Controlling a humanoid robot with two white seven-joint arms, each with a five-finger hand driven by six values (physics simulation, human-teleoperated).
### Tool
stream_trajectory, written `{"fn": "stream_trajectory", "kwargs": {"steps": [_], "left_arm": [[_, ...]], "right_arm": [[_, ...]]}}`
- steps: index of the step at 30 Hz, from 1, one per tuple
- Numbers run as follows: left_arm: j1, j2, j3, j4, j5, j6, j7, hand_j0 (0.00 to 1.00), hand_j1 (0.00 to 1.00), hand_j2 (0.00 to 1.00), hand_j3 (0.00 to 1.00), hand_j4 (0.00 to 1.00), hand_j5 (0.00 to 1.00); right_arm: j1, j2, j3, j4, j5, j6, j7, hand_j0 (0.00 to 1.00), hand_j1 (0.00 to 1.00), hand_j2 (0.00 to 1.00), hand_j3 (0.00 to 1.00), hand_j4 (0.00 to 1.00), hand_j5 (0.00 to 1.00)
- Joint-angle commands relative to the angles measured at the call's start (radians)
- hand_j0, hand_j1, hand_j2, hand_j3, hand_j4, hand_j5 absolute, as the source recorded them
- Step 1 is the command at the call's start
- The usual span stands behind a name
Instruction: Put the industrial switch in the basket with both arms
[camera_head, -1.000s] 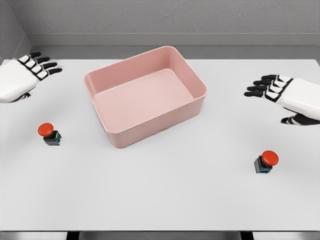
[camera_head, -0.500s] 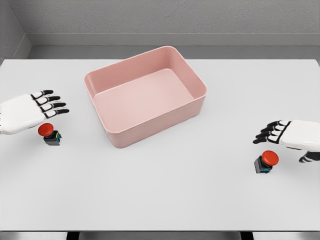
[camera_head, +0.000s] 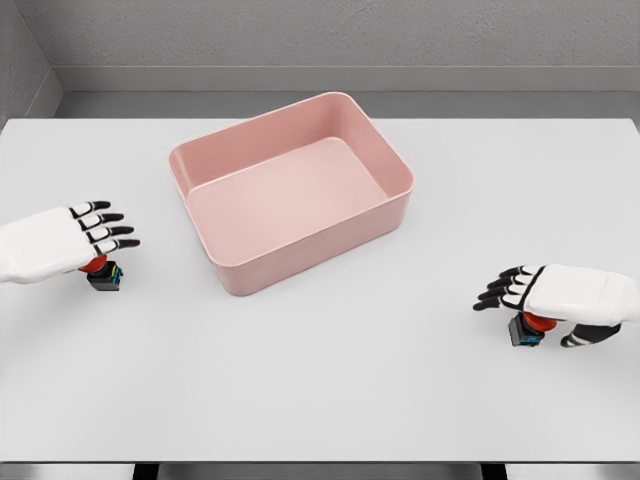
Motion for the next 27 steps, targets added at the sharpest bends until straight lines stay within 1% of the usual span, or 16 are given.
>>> {"fn": "stream_trajectory", "kwargs": {"steps": [1,2,4,5,6,11,12,14,15,16,19,21,22,23,24,27], "left_arm": [[0.000,0.000,-0.006,-0.002,0.002,0.000,-0.034,1.00,1.00,1.00,1.00,1.00,1.00],[0.000,0.000,-0.006,-0.002,0.002,0.000,-0.035,1.00,1.00,1.00,1.00,1.00,1.00],[0.000,-0.006,-0.006,-0.003,0.002,0.000,-0.035,1.00,1.00,1.00,1.00,1.00,1.00],[0.000,-0.012,-0.008,-0.009,0.002,0.000,-0.035,1.00,1.00,1.00,1.00,1.00,1.00],[0.000,-0.014,-0.008,-0.011,0.002,0.000,-0.035,1.00,1.00,1.00,1.00,1.00,1.00],[-0.002,-0.020,-0.009,-0.023,0.001,0.000,-0.037,1.00,1.00,1.00,1.00,1.00,1.00],[-0.002,-0.021,-0.009,-0.031,0.001,0.000,-0.041,1.00,1.00,1.00,1.00,1.00,1.00],[-0.002,-0.021,-0.009,-0.040,0.001,0.000,-0.078,1.00,1.00,1.00,1.00,1.00,1.00],[0.000,-0.023,-0.009,-0.040,0.001,0.000,-0.089,0.98,0.98,0.98,0.98,0.98,0.98],[0.000,-0.023,-0.009,-0.041,0.002,0.000,-0.100,0.91,0.91,0.91,0.91,0.91,0.91],[0.008,-0.021,-0.009,-0.045,0.002,0.000,-0.117,0.78,0.78,0.78,0.78,0.78,0.78],[0.008,-0.021,-0.009,-0.046,0.001,0.000,-0.118,0.74,0.74,0.74,0.74,0.74,0.74],[0.008,-0.021,-0.009,-0.046,0.001,0.000,-0.120,0.71,0.71,0.71,0.71,0.71,0.71],[0.009,-0.021,-0.009,-0.046,0.001,0.000,-0.143,0.68,0.68,0.68,0.68,0.68,0.68],[0.008,-0.020,-0.009,-0.046,0.001,0.000,-0.147,0.62,0.62,0.62,0.62,0.62,0.62],[0.008,-0.020,-0.008,-0.046,0.001,0.000,-0.150,0.52,0.52,0.52,0.52,0.52,0.52]], "right_arm": [[0.000,0.001,0.002,0.000,-0.005,0.002,0.000,0.92,0.92,0.92,0.92,0.92,0.92],[-0.002,0.000,0.002,0.000,-0.005,0.002,0.000,0.84,0.84,0.84,0.84,0.84,0.84],[-0.008,0.000,0.001,0.000,-0.005,0.002,0.000,0.76,0.76,0.76,0.76,0.76,0.76],[-0.017,0.000,0.001,0.000,-0.005,0.002,0.000,0.75,0.75,0.75,0.75,0.75,0.75],[-0.021,-0.002,0.001,0.000,-0.005,0.002,0.000,0.66,0.66,0.66,0.66,0.66,0.66],[-0.021,-0.002,0.002,0.000,-0.005,0.002,0.000,0.64,0.64,0.64,0.64,0.64,0.64],[-0.021,-0.002,0.002,0.000,-0.005,0.002,0.000,0.58,0.58,0.58,0.58,0.58,0.58],[-0.021,-0.002,0.002,0.000,-0.007,0.002,0.000,0.56,0.56,0.56,0.56,0.56,0.56],[-0.021,-0.002,0.002,0.000,-0.005,0.002,0.000,0.53,0.53,0.53,0.53,0.53,0.53],[-0.021,-0.002,0.002,0.000,-0.005,0.002,0.000,0.53,0.53,0.53,0.53,0.53,0.53],[-0.021,-0.002,0.002,0.000,-0.005,0.002,0.000,0.52,0.52,0.52,0.52,0.52,0.52],[-0.021,-0.003,0.002,0.000,-0.005,0.002,0.000,0.50,0.50,0.50,0.50,0.50,0.50],[-0.023,-0.003,0.001,0.000,-0.005,0.002,0.000,0.47,0.47,0.47,0.47,0.47,0.47],[-0.023,-0.005,0.001,0.000,-0.005,0.002,0.000,0.46,0.46,0.46,0.46,0.46,0.46],[-0.023,-0.005,-0.001,0.000,-0.005,0.002,0.000,0.46,0.46,0.46,0.46,0.46,0.46],[-0.025,-0.006,-0.010,0.000,-0.005,0.002,0.000,0.45,0.45,0.45,0.45,0.45,0.45]]}}
